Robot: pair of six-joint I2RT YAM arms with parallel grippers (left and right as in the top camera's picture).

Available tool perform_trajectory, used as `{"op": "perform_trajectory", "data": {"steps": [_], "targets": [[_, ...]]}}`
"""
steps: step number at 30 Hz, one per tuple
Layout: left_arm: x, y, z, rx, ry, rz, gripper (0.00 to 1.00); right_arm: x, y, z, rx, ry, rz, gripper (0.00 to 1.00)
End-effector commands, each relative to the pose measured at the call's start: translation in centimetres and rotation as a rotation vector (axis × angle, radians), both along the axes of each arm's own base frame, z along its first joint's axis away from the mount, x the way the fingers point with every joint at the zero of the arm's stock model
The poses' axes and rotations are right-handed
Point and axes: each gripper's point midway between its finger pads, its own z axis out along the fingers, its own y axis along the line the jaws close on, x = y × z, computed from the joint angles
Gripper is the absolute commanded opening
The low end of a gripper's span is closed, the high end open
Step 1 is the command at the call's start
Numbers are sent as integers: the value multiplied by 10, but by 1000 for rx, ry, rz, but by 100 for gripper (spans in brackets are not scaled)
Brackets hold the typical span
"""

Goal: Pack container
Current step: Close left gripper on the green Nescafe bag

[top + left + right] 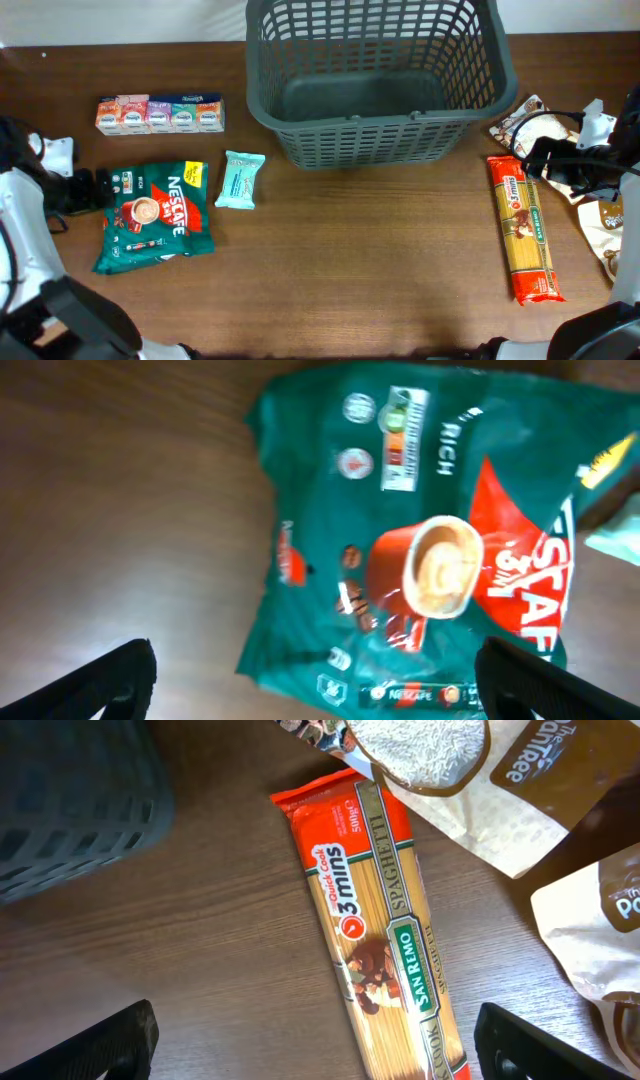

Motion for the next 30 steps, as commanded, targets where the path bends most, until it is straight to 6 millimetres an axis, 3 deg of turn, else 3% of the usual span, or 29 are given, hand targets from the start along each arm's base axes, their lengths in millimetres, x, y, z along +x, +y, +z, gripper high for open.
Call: {"op": "perform_trajectory", "data": {"steps": [1, 8, 13, 24, 27, 30], "targets": [[9, -5, -16, -63, 10, -82, 99, 5, -1, 6, 9, -22, -7, 99], [2, 3, -68, -122, 146, -96, 99, 5, -1, 6, 9, -22, -7, 99], [12, -22, -100, -308, 126, -163, 100, 5, -1, 6, 9, -22, -7, 99], [5, -35, -148, -426, 211, -161, 99, 5, -1, 6, 9, -22, -7, 99], [3, -41, -161, -475, 230, -154, 89, 5, -1, 6, 9, -22, -7, 99], [-2, -45, -171, -504, 259, -149, 63, 5, -1, 6, 9, -22, -7, 99]]}}
